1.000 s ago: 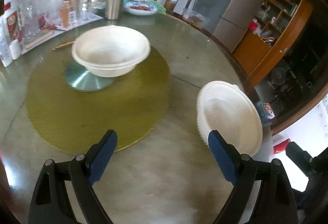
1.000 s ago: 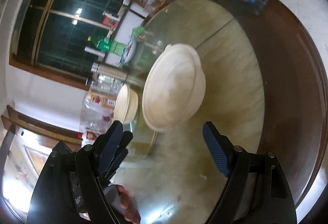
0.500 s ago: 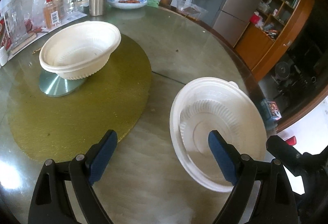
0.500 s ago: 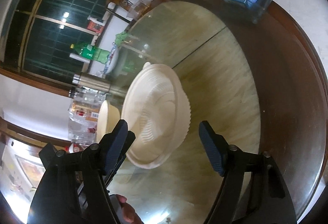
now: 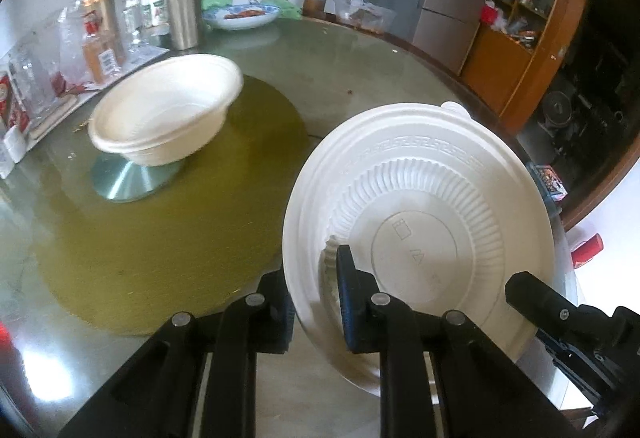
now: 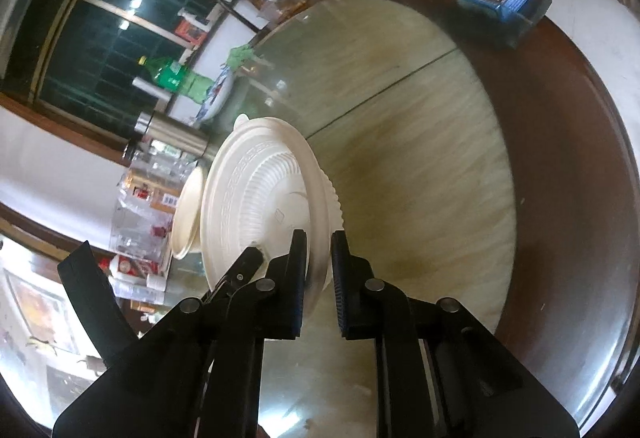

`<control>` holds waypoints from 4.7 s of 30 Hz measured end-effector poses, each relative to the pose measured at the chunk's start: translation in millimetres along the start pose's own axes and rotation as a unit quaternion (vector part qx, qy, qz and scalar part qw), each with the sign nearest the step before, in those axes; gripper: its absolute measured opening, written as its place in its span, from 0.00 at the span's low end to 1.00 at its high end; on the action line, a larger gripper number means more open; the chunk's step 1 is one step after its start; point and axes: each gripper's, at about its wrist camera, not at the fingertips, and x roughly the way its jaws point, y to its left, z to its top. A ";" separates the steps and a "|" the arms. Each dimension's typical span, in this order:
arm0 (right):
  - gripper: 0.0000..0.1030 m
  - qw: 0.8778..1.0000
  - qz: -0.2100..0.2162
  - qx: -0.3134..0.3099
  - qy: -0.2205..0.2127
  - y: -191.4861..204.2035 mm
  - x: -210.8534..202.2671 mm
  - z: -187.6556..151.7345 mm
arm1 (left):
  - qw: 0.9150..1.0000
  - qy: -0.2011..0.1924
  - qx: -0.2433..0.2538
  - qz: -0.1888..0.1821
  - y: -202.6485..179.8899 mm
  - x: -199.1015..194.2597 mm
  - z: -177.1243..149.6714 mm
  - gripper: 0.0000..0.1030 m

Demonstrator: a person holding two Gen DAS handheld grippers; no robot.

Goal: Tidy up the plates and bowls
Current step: 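Lift the beige ribbed bowl off the table with both tools, then carry the beige ribbed bowl with both tools over the red plate stack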

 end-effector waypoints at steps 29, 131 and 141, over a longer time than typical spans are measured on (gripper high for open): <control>0.12 0.995 0.006 -0.096 -0.029 70.9 -22.6 -75.7 | 0.996 -0.081 -0.030 0.010 66.9 -68.1 -35.3 0.16; 0.12 0.974 0.088 -0.202 0.046 159.3 32.4 -122.0 | 0.980 -0.132 -0.119 0.088 166.2 -130.7 -67.6 0.17; 0.12 0.964 0.115 -0.227 0.075 189.0 51.8 -142.0 | 0.972 -0.141 -0.145 0.119 199.9 -146.2 -75.1 0.17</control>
